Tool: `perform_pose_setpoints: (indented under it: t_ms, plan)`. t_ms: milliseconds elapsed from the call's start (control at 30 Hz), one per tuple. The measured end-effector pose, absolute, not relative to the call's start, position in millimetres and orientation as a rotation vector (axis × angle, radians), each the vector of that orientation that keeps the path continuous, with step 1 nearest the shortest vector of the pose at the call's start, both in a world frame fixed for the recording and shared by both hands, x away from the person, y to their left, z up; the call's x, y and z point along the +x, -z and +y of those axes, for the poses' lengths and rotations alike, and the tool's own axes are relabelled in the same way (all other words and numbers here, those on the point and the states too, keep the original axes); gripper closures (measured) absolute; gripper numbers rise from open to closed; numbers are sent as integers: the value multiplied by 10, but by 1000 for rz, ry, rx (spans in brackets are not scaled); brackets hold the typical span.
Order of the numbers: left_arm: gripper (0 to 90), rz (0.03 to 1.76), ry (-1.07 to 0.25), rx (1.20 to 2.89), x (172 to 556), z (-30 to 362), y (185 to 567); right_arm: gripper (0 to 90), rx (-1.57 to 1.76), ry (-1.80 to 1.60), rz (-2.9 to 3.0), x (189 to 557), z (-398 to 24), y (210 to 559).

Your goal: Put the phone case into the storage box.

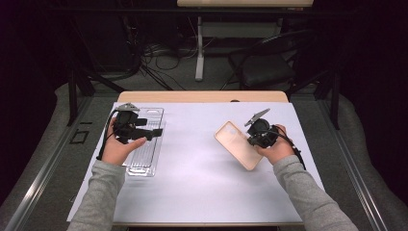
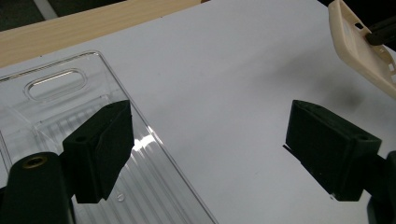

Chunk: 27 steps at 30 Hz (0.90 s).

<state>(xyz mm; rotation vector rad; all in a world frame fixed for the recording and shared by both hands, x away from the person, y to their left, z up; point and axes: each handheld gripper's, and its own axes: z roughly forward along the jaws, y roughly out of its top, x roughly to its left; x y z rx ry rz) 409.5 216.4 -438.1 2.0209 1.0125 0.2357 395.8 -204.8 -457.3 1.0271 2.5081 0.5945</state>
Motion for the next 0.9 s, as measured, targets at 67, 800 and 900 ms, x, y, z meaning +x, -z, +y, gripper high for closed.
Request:
perform_pose_setpoints:
  t_ms: [67, 800, 900]
  plan:
    - [153, 1012, -237, 2023, 4088, 2155, 4379, 877, 1033, -616, 2493, 3941, -2046, 4566]
    - [153, 990, -237, 2036, 4026, 2065, 4368, 877, 1067, -819, 2398, 3841, -1922, 4550]
    - [153, 986, -239, 2042, 4012, 2049, 4362, 877, 1074, -870, 2380, 3848, -1889, 4565]
